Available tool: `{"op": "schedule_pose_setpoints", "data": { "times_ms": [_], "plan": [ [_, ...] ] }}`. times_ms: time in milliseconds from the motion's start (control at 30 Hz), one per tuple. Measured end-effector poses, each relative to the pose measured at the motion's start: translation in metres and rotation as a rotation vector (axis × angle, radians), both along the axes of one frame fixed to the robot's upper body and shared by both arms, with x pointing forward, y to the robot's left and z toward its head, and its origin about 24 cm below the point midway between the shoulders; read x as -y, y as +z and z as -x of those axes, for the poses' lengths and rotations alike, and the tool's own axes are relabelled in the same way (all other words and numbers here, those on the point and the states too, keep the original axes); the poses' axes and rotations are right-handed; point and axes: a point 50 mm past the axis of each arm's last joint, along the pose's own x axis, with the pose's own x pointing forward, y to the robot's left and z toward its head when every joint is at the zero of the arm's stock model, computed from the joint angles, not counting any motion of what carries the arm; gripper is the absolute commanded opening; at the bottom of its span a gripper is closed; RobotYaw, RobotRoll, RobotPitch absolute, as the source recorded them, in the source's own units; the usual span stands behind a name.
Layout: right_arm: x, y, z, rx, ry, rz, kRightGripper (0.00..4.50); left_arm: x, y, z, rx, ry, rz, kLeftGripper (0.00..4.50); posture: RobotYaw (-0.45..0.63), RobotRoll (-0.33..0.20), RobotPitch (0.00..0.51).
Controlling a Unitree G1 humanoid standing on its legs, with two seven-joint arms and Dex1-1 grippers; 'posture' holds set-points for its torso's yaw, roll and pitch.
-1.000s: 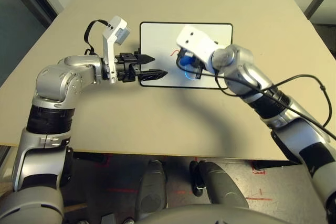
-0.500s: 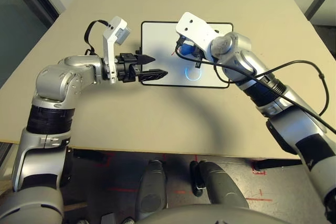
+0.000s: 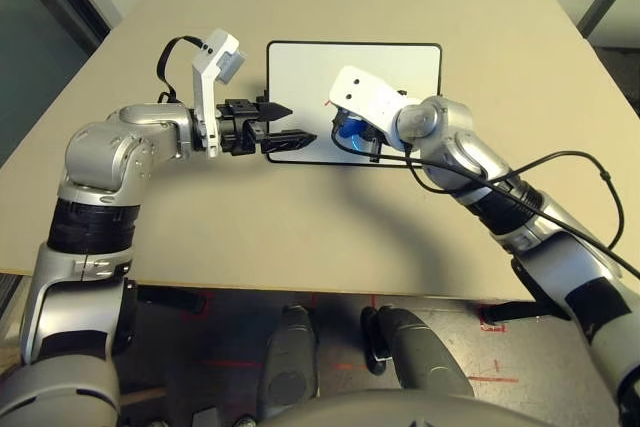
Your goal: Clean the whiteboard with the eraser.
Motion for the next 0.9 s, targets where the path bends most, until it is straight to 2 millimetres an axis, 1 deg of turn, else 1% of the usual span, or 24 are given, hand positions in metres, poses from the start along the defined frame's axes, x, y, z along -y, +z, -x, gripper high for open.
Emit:
{"op": "schedule_pose_setpoints", "data": {
  "times_ms": [67, 200, 267, 467, 567, 667, 733, 900],
  "plan": [
    [0.003, 0.010, -0.007, 0.028, -0.029, -0.014, 0.62, -0.001, 0.000, 0.000, 0.001, 0.003, -0.001, 4.50, 0.02, 0.000, 0.152],
    [0.001, 0.011, -0.008, 0.034, -0.021, -0.030, 0.62, -0.002, -0.001, -0.001, 0.002, 0.008, -0.002, 4.50, 0.03, 0.000, 0.155],
    [0.000, 0.007, -0.004, 0.031, -0.006, -0.034, 0.62, -0.002, 0.000, -0.001, 0.003, 0.008, -0.002, 4.50, 0.03, 0.000, 0.158],
    [-0.006, -0.021, 0.019, -0.041, 0.086, 0.010, 0.62, -0.009, 0.004, 0.000, 0.014, 0.032, -0.016, 4.50, 0.04, 0.000, 0.161],
    [-0.005, -0.022, 0.018, -0.046, 0.082, 0.021, 0.62, -0.010, 0.004, 0.000, 0.014, 0.034, -0.017, 4.50, 0.03, 0.000, 0.161],
    [-0.008, -0.018, 0.013, -0.048, 0.075, 0.025, 0.62, -0.011, 0.004, 0.000, 0.013, 0.038, -0.018, 4.50, 0.03, 0.000, 0.161],
    [-0.012, -0.008, 0.006, -0.025, 0.058, 0.027, 0.62, -0.011, 0.005, 0.000, 0.014, 0.039, -0.017, 4.50, 0.03, 0.000, 0.159],
    [-0.012, 0.015, -0.008, 0.040, 0.010, -0.015, 0.62, -0.012, 0.004, 0.000, 0.010, 0.045, -0.015, 4.50, 0.03, 0.000, 0.158]
  ]
}}
